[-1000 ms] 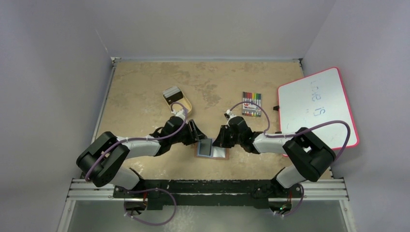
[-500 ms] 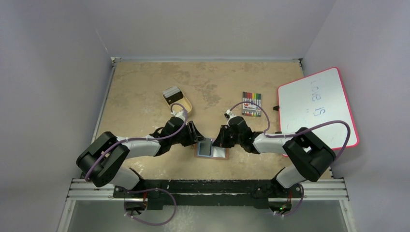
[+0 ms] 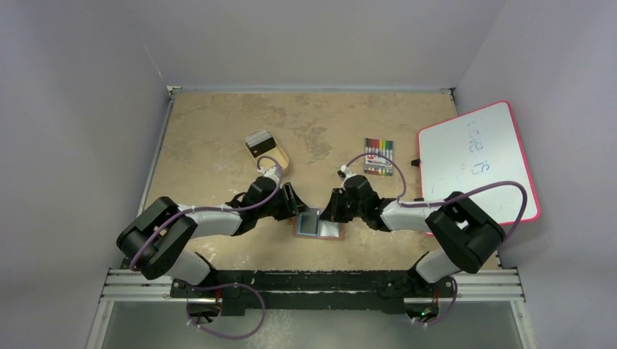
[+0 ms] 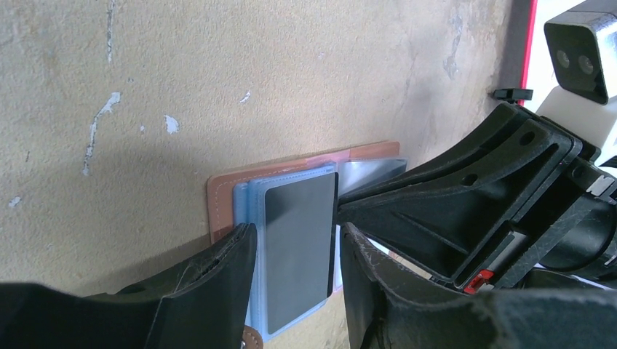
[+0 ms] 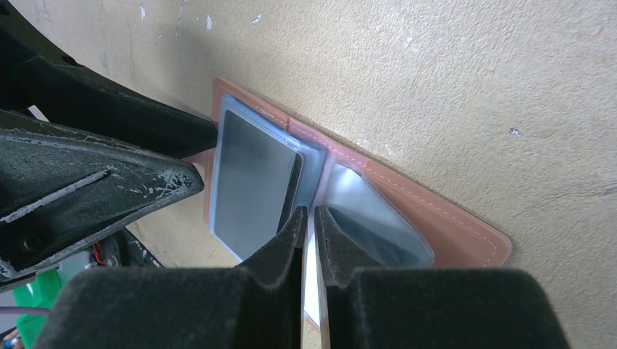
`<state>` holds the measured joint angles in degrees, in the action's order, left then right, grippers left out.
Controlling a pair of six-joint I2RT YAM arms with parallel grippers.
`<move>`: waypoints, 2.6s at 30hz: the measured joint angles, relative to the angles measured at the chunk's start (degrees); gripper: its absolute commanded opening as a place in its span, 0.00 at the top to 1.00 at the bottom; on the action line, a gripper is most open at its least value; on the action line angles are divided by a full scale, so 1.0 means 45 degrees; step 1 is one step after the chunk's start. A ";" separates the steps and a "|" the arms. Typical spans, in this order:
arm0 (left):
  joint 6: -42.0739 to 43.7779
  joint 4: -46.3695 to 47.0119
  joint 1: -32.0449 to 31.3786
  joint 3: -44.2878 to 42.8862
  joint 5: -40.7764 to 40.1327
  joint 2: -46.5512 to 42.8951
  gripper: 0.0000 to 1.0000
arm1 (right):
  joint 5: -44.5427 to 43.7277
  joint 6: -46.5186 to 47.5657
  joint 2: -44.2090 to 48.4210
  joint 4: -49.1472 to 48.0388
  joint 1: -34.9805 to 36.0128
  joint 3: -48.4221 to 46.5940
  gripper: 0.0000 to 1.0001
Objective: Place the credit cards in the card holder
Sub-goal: Turn over the card slot in the card holder.
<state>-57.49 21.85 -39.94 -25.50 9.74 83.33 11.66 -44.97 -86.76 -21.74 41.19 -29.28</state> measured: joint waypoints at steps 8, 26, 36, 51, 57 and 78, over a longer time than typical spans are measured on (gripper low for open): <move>-0.0155 0.0495 0.0000 0.0083 0.0199 0.0160 0.54 | 0.0005 -0.0005 -0.0058 -0.0126 0.0000 0.0005 0.90; -0.1010 0.1069 0.0005 0.0340 0.0476 -0.0461 0.55 | 0.0053 -0.0019 -0.0165 -0.0287 -0.0015 0.0005 0.90; -0.1467 0.1753 0.0015 0.0481 0.0559 -0.0486 0.55 | 0.0053 -0.0049 -0.0165 -0.0282 -0.0024 0.0010 0.90; -0.2098 0.2526 -0.0423 0.0486 0.1127 -0.0665 0.56 | 0.0136 0.0000 -0.0214 -0.0393 -0.0024 0.0000 0.85; -0.2093 0.2550 -0.0500 0.0486 0.1117 -0.0549 0.56 | 0.0102 0.0267 -0.0374 -0.0277 -0.0024 -0.0282 0.82; -0.2084 0.2467 -0.0996 0.0053 0.0714 -0.0544 0.56 | -0.0306 0.0714 -0.0287 -0.0107 -0.0015 -0.0442 0.75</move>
<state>-66.87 32.95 -44.42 -25.26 12.95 80.88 10.28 -41.76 -88.05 -22.22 41.12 -31.27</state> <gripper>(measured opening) 0.446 0.225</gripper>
